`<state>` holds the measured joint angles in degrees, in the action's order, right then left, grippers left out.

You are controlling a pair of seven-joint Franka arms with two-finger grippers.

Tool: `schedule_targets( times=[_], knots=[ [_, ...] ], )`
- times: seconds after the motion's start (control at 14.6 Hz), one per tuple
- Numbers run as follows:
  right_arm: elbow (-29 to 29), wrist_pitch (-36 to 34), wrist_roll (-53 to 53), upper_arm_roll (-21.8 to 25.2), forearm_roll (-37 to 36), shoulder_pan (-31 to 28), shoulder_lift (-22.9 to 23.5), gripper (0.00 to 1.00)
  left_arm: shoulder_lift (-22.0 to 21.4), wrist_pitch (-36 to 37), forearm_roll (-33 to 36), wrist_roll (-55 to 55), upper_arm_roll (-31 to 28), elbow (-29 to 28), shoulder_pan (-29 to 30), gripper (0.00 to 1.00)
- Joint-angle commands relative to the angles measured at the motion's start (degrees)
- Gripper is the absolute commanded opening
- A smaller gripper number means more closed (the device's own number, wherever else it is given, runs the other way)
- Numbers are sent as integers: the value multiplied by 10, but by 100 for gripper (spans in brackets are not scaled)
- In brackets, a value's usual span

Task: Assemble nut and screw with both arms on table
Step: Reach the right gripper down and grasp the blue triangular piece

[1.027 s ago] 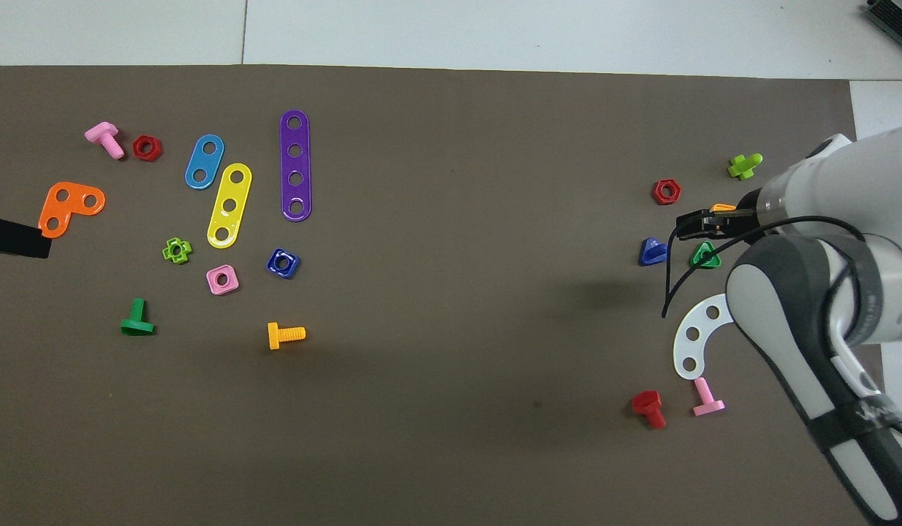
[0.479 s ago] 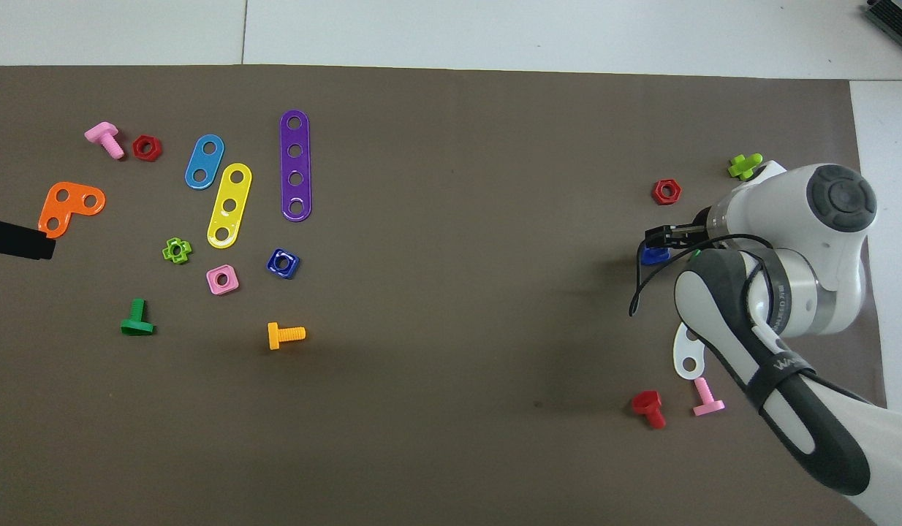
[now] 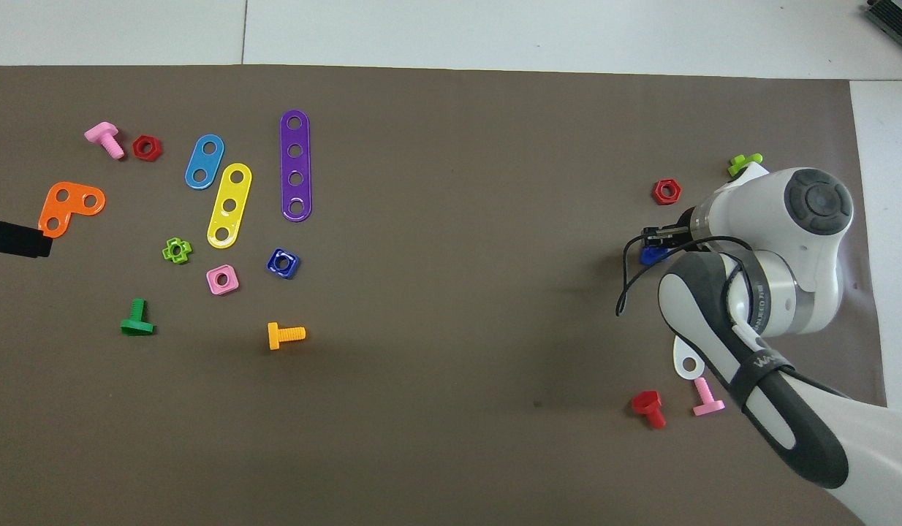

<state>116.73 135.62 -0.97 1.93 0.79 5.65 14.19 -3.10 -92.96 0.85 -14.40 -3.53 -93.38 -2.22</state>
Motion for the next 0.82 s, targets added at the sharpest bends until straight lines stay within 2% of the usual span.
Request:
schedule_targets(
  times=[0.0, 0.14, 0.34, 0.41, 0.55, 0.75],
  knots=[
    [13, 23, 28, -3, 14, -5, 2, 44, -18, -18, 7, 1, 5, -23, 6, 100],
    [25, 41, 30, -3, 14, -5, 3, 43, -18, -16, 7, 1, 5, -23, 6, 100],
    [32, 54, 30, -3, 14, -6, 7, 34, -18, -16, 7, 1, 5, -23, 6, 100],
    [32, 54, 29, -3, 14, -6, 7, 27, -18, -16, 7, 1, 5, -23, 5, 100],
    [31, 54, 29, -3, 14, -6, 7, 0, -18, -13, 7, 0, 5, -23, 4, 100],
    [22, 43, 25, -3, 17, -6, 7, 0, -18, -13, 7, -2, 5, -22, 5, 100]
  ],
)
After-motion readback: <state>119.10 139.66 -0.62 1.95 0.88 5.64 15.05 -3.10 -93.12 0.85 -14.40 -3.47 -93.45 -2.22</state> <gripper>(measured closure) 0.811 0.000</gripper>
